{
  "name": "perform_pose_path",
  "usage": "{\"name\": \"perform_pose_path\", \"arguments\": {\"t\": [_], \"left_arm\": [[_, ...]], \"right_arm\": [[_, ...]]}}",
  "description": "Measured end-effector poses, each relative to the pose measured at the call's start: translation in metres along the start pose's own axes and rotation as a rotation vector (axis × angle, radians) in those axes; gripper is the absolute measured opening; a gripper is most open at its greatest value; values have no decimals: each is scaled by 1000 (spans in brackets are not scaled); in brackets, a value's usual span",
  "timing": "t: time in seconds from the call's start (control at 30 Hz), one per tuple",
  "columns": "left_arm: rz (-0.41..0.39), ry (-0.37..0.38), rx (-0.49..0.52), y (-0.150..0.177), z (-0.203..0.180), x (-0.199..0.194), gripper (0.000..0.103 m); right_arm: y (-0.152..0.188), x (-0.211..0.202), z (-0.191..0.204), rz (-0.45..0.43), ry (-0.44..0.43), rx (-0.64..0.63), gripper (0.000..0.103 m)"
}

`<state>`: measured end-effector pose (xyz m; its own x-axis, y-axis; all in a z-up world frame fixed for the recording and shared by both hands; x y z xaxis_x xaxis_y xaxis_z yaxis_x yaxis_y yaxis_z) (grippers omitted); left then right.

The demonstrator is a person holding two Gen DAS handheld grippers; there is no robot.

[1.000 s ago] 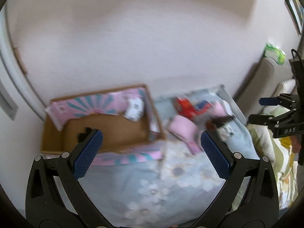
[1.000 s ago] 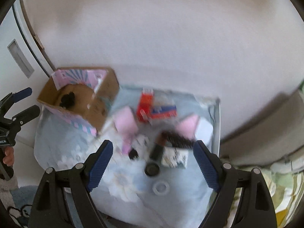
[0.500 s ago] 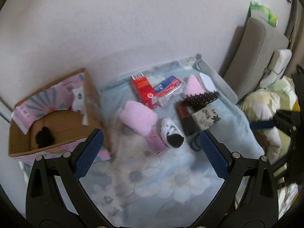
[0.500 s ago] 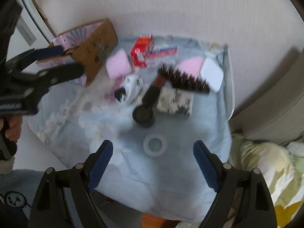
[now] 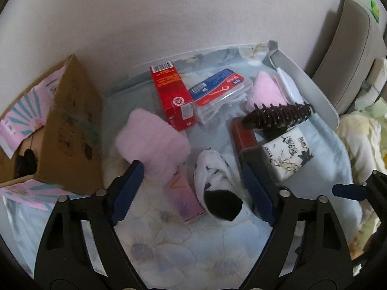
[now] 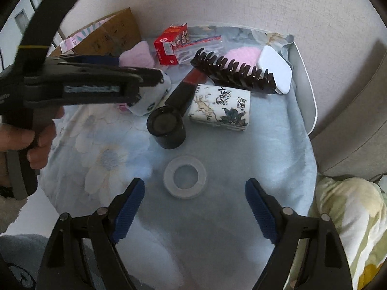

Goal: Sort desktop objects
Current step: 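Move both open tools back over the tray, then grasp the white-black sock with the left tool while the right tool grasps the clear tape roll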

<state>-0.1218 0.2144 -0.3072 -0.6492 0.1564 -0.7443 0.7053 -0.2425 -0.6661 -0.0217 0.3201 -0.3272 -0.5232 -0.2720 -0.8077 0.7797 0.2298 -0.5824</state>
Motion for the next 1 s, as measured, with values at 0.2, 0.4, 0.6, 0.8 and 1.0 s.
{"name": "perform_pose_path", "arguments": {"t": [0.2, 0.4, 0.6, 0.8, 1.0], "left_arm": [[-16, -29, 63, 3, -8, 8, 67], [-34, -25, 90, 4, -16, 8, 56], [-29, -6, 95, 14, -23, 7, 54], [-27, 2, 74, 18, -22, 12, 49], [-28, 30, 43, 11, -19, 13, 33]], "right_arm": [[-1, 6, 1, -36, -5, -28, 68], [0, 14, 2, -40, -2, -51, 58], [1, 15, 5, -61, 22, -111, 56], [2, 14, 4, -89, 36, -119, 48], [-3, 11, 2, -101, 37, -111, 39]]}}
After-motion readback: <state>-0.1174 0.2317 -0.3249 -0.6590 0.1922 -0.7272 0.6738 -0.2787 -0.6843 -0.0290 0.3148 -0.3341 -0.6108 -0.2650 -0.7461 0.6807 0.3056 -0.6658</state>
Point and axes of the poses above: each gripper's, at about its wrist camera, not at the fingertips, and x roughly the way its jaws point, z to its left, y to its underside, the point moved 7 cm from there along x, roughly the way its jaws point, and after that the axes turned 10 degrees about -z, right-handed, at the moved point
